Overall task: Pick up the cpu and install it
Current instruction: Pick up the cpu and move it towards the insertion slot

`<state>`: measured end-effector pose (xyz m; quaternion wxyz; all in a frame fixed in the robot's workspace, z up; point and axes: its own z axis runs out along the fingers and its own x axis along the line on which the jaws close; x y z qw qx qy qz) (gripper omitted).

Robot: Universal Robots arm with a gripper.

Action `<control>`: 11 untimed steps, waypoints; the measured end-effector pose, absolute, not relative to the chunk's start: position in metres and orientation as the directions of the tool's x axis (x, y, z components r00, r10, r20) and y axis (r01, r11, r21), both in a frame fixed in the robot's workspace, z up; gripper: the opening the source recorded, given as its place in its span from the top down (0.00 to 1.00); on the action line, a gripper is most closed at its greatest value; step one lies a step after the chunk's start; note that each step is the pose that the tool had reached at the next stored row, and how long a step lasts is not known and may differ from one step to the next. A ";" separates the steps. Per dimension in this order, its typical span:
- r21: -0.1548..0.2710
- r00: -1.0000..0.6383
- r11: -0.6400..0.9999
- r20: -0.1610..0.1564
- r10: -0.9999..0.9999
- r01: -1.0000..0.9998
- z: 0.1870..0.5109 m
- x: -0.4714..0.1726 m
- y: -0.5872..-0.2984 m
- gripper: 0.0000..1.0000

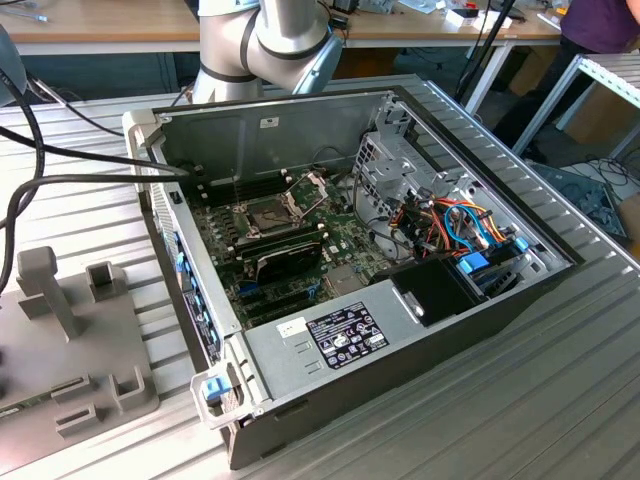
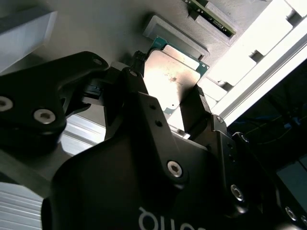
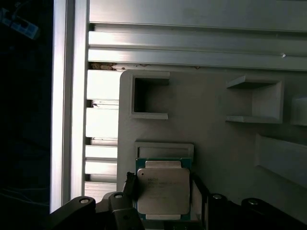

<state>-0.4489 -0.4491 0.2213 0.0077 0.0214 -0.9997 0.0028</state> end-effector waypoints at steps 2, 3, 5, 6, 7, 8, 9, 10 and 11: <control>-0.005 -0.999 0.999 0.016 -0.043 -0.043 0.222 -0.449 -0.449 0.45; -0.005 -0.999 0.999 0.016 -0.043 -0.043 0.222 -0.449 -0.449 0.45; -0.006 -0.999 0.999 0.016 -0.043 -0.043 0.223 -0.449 -0.449 0.45; -0.005 -0.999 0.999 0.016 -0.043 -0.043 0.224 -0.449 -0.449 0.45; -0.005 -0.999 0.999 0.016 -0.043 -0.043 0.225 -0.449 -0.449 0.45; -0.005 -0.999 0.999 0.016 -0.043 -0.043 0.226 -0.449 -0.449 0.45; -0.005 -0.999 0.999 0.016 -0.043 -0.043 0.227 -0.449 -0.449 0.45; -0.005 -0.999 0.999 0.016 -0.043 -0.043 0.228 -0.449 -0.449 0.45; -0.005 -0.999 0.999 0.016 -0.043 -0.043 0.229 -0.449 -0.449 0.45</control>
